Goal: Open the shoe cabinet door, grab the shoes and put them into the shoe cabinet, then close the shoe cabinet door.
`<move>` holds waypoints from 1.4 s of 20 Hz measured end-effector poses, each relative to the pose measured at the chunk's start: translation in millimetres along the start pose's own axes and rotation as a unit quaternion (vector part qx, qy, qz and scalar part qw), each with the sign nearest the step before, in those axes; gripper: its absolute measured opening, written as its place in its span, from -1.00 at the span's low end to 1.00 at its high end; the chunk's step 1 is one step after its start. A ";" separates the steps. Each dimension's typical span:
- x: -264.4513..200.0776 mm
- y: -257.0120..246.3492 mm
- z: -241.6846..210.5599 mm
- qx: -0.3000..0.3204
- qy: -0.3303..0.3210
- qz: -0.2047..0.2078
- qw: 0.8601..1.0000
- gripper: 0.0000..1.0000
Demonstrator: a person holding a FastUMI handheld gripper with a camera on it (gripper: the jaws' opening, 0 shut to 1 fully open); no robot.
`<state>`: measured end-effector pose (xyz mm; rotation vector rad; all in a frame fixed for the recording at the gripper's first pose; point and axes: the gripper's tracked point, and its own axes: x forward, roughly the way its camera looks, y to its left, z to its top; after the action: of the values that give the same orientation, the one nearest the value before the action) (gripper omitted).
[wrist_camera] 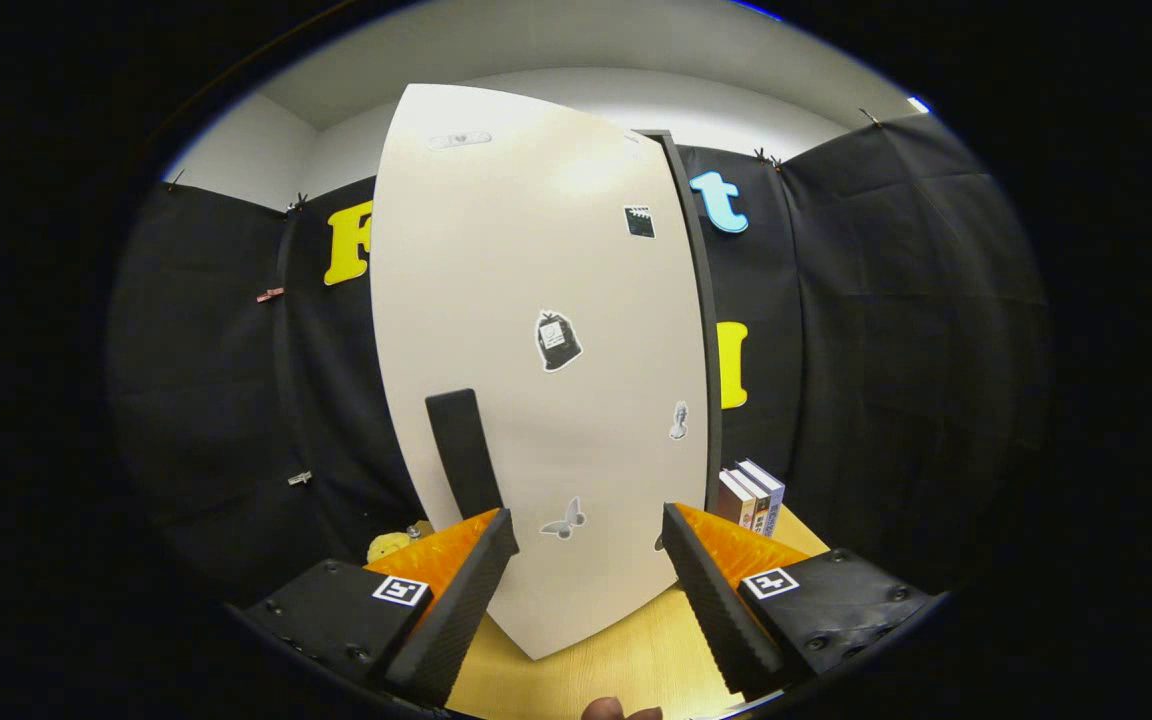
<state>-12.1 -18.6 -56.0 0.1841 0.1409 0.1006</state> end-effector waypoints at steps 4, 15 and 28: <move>-0.4 -5.5 4.1 -0.005 -0.006 -0.009 1.000 0.95; -7.8 -8.3 25.8 -0.032 -0.031 -0.019 0.999 0.95; -8.0 -15.2 24.1 -0.032 -0.026 -0.023 0.999 0.96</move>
<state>-15.1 -38.5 -34.4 0.1196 0.0893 0.0546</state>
